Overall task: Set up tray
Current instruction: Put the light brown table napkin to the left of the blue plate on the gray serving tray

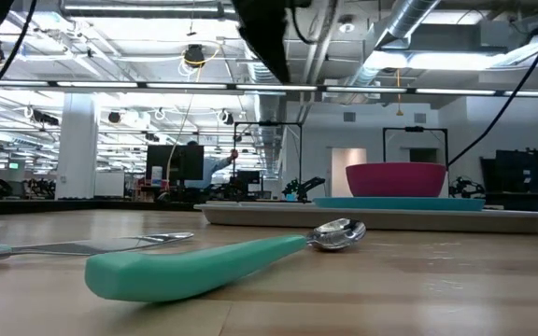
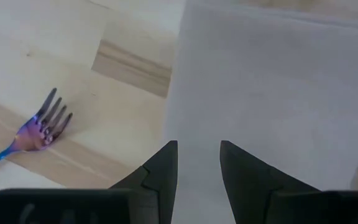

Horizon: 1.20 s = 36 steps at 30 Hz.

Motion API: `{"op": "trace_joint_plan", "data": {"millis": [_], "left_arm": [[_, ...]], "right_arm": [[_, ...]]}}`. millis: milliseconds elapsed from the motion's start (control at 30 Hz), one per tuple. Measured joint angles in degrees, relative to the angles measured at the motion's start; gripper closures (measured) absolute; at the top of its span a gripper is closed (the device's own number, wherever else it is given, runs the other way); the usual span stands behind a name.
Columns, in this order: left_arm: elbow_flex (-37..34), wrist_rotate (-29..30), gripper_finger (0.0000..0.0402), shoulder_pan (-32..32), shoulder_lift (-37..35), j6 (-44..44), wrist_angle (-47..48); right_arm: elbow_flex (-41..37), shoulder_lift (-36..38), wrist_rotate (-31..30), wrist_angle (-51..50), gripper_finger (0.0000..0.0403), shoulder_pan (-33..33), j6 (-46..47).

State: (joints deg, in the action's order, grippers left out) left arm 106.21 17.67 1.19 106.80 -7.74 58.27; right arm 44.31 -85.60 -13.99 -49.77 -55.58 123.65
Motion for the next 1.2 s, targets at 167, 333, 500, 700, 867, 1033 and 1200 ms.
{"op": "trace_joint_plan", "data": {"millis": [167,333,500,700,867,1033,1200], "left_arm": [[0.6,4.0,0.0329,-0.1,-5.2,1.3,2.0],[0.6,6.3,0.0329,0.0,-7.7,1.4,2.4],[0.6,8.3,0.0329,0.0,-8.0,0.3,3.1],[0.6,9.2,0.0329,0.0,-7.9,0.1,4.7],[0.6,10.6,0.0329,0.0,-7.9,0.1,5.5],[0.6,10.7,0.0329,0.0,-7.9,0.1,5.4],[0.6,10.8,0.0329,0.0,-7.9,0.1,5.5]], "right_arm": [[0.0,0.0,0.2,0.7,0.0289,1.8,-5.8],[0.0,0.0,0.2,1.9,0.0289,3.3,-7.2],[-0.8,0.0,1.8,1.3,0.0289,5.5,-9.1],[-0.8,0.0,9.2,-0.7,0.0289,8.4,-10.7],[-0.8,0.0,7.7,2.4,0.0289,10.5,-15.6],[-0.8,0.0,6.8,4.6,0.0289,12.7,-17.6],[-0.8,0.0,6.4,2.4,0.0289,15.4,-17.8]]}}
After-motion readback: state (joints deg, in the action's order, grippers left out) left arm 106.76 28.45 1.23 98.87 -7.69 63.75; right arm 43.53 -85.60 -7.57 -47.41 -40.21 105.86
